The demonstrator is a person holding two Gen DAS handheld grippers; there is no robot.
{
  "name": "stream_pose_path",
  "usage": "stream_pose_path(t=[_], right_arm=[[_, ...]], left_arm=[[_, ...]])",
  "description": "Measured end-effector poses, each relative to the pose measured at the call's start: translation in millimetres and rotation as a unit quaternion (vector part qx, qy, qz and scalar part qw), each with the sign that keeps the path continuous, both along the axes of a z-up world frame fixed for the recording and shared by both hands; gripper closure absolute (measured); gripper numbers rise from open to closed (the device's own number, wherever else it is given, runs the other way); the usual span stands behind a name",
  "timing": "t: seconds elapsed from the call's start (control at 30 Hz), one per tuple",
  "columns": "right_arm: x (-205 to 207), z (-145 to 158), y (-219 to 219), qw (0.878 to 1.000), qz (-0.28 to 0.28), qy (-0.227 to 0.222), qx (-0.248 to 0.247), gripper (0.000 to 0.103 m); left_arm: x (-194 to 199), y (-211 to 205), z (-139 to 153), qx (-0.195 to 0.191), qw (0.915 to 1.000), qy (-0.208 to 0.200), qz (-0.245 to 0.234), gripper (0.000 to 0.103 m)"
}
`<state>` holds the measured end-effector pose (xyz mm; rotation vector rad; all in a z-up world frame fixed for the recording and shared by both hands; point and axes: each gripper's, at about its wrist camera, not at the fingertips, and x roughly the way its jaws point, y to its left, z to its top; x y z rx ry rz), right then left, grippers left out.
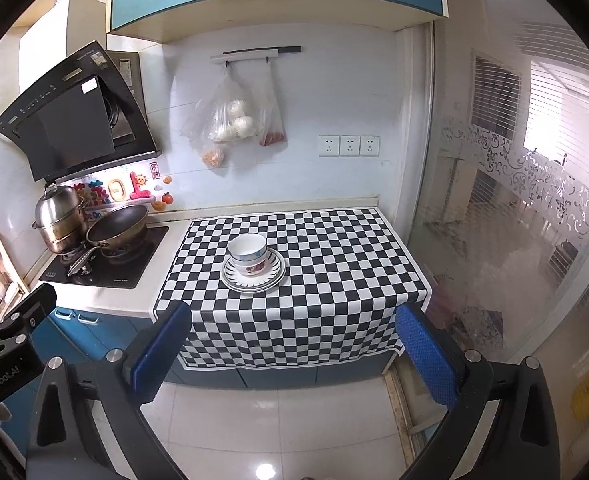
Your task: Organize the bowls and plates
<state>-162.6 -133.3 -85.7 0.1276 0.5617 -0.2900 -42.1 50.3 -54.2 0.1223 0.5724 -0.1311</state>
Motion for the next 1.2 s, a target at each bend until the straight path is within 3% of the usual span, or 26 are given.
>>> stream_pose_path(t=[1.2], right_arm=[[3.2,0.6,3.8,1.0,-0.002,-0.003,-0.005,0.0]], left_arm=[[-3.4,-4.5,5.1,0.005,0.9999,-0.01,-0.002,0.001]])
